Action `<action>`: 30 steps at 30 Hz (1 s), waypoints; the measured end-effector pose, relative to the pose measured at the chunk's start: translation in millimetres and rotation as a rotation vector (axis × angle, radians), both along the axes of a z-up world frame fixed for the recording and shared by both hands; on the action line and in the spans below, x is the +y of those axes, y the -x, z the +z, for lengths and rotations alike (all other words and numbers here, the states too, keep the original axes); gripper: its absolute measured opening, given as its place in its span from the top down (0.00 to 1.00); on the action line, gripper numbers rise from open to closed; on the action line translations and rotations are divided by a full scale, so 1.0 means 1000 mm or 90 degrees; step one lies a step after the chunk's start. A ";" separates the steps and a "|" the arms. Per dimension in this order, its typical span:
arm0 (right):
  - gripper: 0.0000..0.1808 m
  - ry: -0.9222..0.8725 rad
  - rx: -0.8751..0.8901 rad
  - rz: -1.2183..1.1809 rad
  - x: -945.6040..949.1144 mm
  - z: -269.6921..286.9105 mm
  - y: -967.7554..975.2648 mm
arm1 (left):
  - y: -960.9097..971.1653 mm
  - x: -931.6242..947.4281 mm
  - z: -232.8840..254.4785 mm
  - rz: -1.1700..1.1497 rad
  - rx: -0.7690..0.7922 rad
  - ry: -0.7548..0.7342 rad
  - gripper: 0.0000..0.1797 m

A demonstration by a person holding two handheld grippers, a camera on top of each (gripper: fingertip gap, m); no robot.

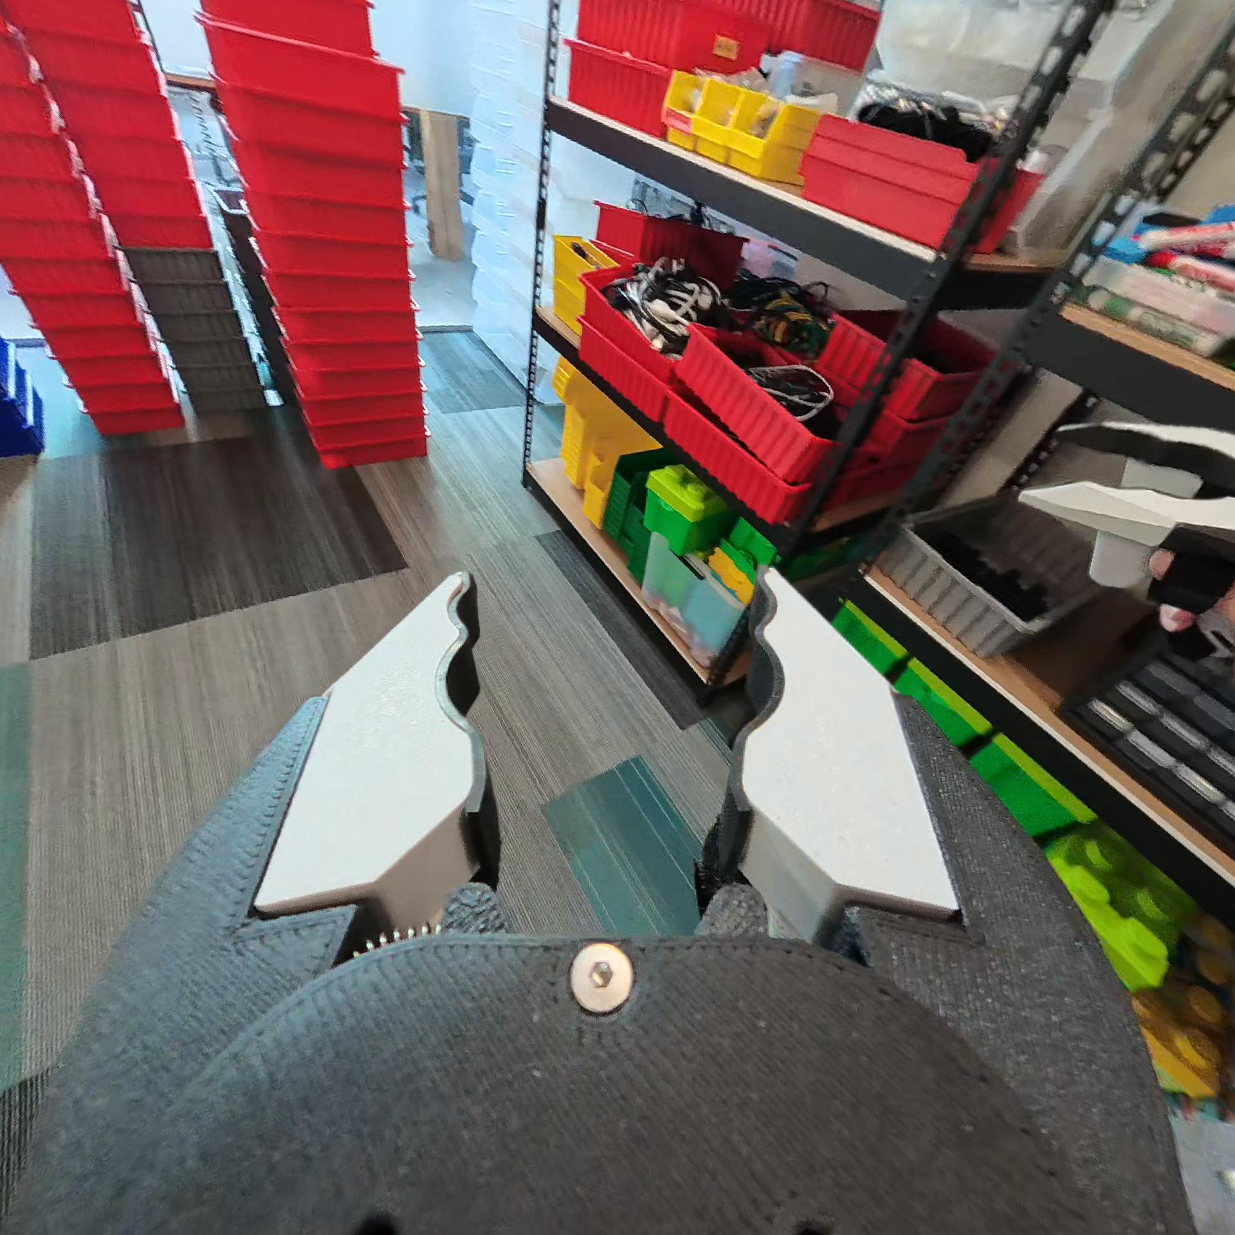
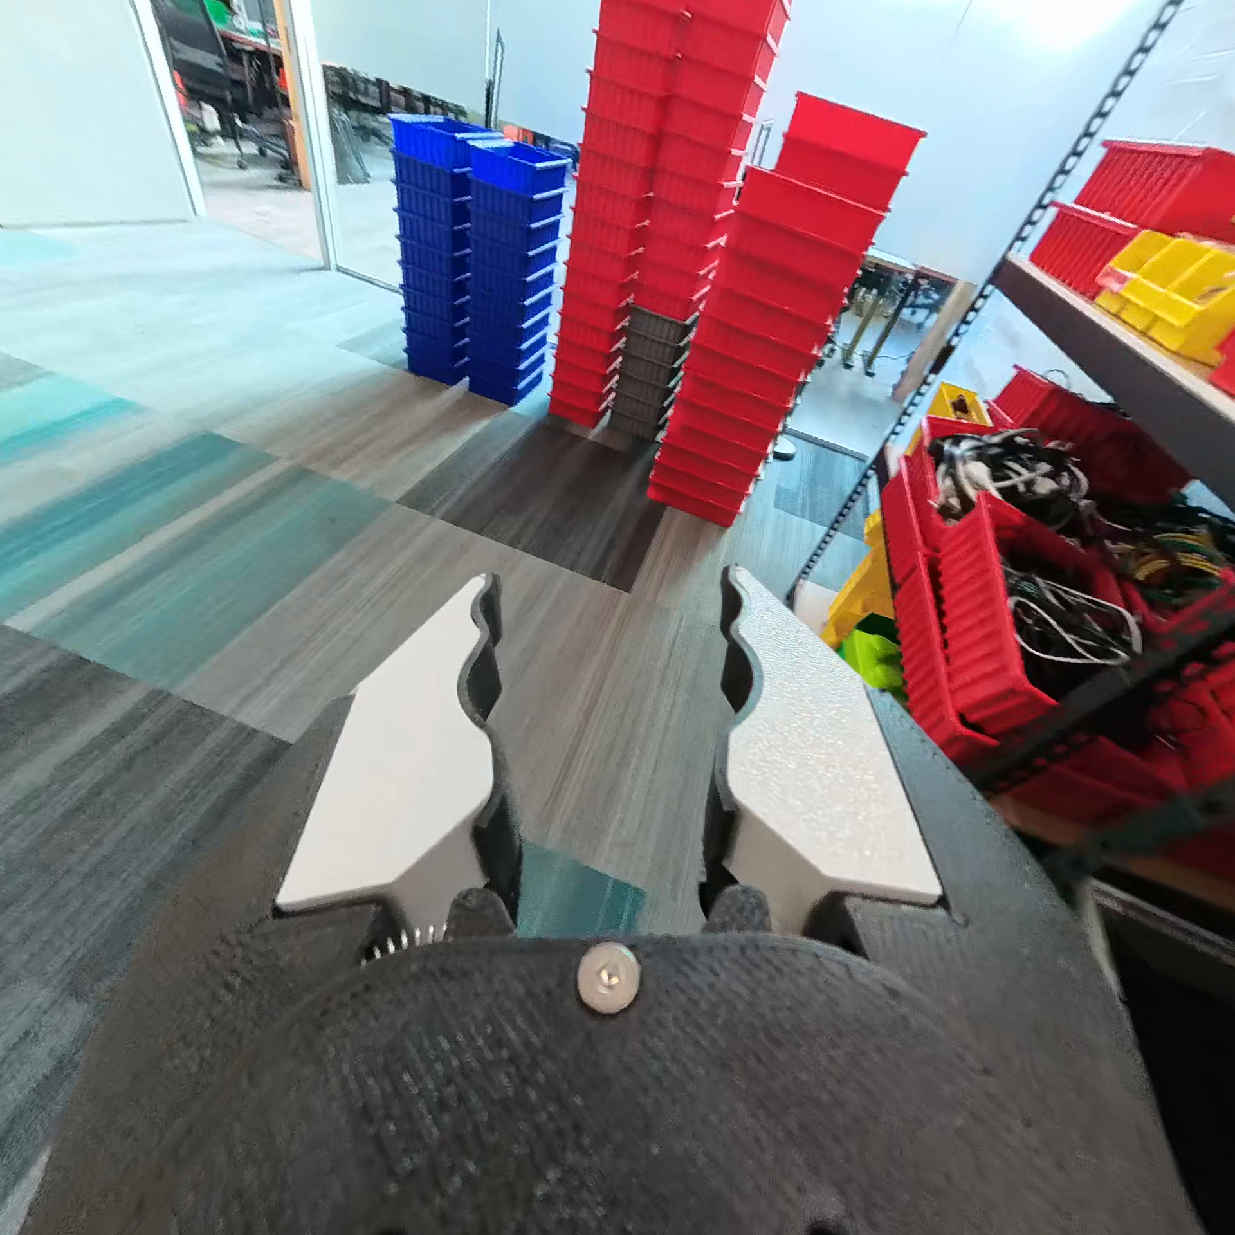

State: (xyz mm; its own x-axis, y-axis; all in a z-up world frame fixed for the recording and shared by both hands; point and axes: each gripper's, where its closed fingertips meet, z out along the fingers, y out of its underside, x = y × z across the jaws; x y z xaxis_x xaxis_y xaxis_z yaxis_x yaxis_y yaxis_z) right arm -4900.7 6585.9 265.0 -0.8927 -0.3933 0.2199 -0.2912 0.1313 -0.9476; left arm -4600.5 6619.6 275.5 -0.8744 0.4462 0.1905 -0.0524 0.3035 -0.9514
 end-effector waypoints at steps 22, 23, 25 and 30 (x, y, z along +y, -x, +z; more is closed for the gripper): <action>0.71 -0.041 -0.089 0.007 -0.416 0.008 0.029 | -0.027 -0.378 0.027 0.051 -0.011 0.057 0.59; 0.71 -0.040 -0.071 0.002 -0.434 0.012 0.031 | -0.025 -0.399 0.029 0.053 -0.014 0.055 0.58; 0.71 -0.042 -0.059 0.005 -0.463 0.019 0.029 | -0.022 -0.432 0.031 0.053 0.003 0.047 0.58; 0.71 -0.035 -0.059 -0.008 -0.515 0.023 0.017 | -0.043 -0.508 0.026 0.058 -0.032 0.049 0.58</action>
State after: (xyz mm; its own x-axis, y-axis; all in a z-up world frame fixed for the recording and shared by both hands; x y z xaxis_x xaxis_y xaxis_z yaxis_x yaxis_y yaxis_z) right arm -4917.6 6071.2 287.5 -0.9133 -0.3906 0.1150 -0.2008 0.1865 -0.9617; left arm -4557.2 6111.8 301.1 -0.9195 0.3766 0.1128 -0.0271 0.2254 -0.9739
